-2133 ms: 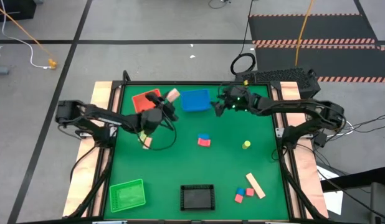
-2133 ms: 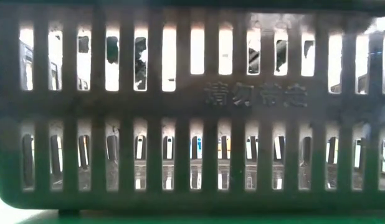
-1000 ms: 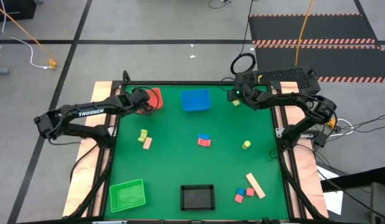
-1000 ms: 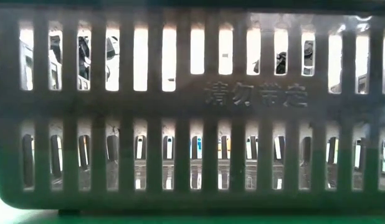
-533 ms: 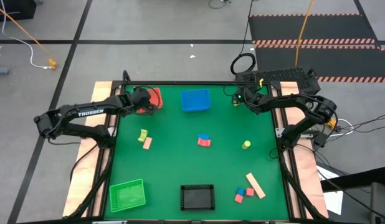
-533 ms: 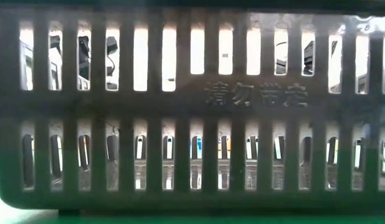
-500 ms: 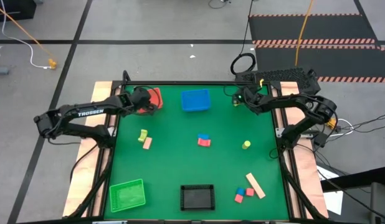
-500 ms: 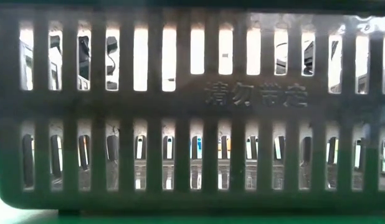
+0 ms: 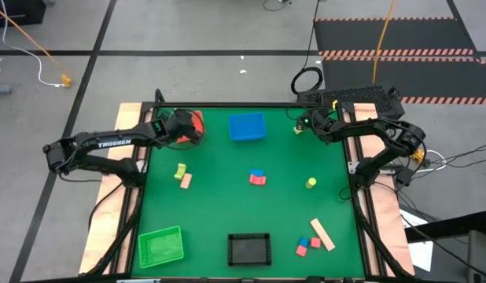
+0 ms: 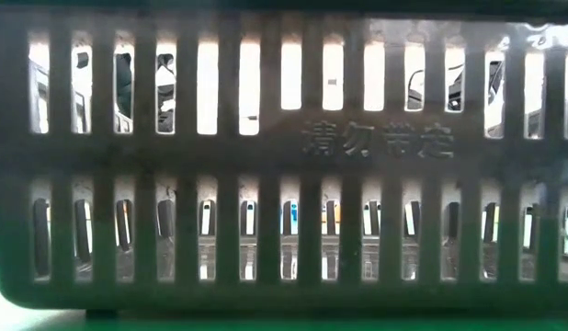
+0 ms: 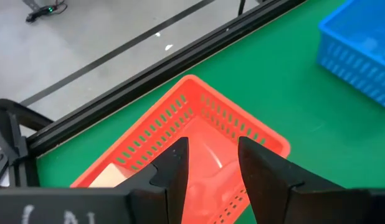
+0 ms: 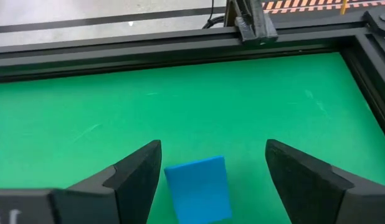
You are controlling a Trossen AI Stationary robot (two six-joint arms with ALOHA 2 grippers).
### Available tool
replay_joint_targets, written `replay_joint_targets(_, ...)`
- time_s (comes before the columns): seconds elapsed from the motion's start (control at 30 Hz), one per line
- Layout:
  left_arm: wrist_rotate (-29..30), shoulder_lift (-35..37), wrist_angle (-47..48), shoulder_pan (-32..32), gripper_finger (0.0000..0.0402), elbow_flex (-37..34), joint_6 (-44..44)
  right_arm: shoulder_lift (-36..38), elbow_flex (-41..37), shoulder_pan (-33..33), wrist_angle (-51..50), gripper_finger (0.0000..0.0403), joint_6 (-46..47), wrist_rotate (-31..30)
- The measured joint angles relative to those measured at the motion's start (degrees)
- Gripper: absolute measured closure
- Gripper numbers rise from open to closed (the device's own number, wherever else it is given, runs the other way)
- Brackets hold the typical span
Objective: Sort & place blocks by color
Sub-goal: Put the top blue block into the blue bin
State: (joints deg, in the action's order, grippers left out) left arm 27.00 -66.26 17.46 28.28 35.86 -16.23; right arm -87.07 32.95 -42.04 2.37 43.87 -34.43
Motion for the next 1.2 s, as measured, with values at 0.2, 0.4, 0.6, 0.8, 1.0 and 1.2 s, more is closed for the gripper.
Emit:
replay_joint_targets(0.2,0.00,0.00,-0.28,-1.21,0.0265,0.00,0.00,-0.20,0.00,0.11,-0.02,0.0153,-1.49,1.68)
replay_joint_targets(0.4,0.00,0.00,-0.80,-2.20,0.0265,0.02,0.00,-3.78,0.07,0.20,0.04,0.0227,-1.49,1.52)
replay_joint_targets(0.6,-0.02,0.00,-1.33,-3.52,0.0265,0.02,-0.02,-6.27,0.15,1.30,1.06,0.0285,-2.74,-0.41)
replay_joint_targets(0.8,-0.11,0.00,-2.26,-6.01,0.0265,0.03,1.24,-2.53,-0.15,2.63,1.73,0.0285,-5.74,2.44)
replay_joint_targets(1.0,-4.68,-0.02,-8.50,-9.58,0.0265,0.02,9.63,3.22,-0.11,4.92,9.89,0.0285,-8.93,7.99)
replay_joint_targets(1.2,-14.62,-0.07,-18.55,-13.27,0.0265,0.04,14.86,5.51,-0.02,9.57,27.12,0.0285,-14.54,19.64)
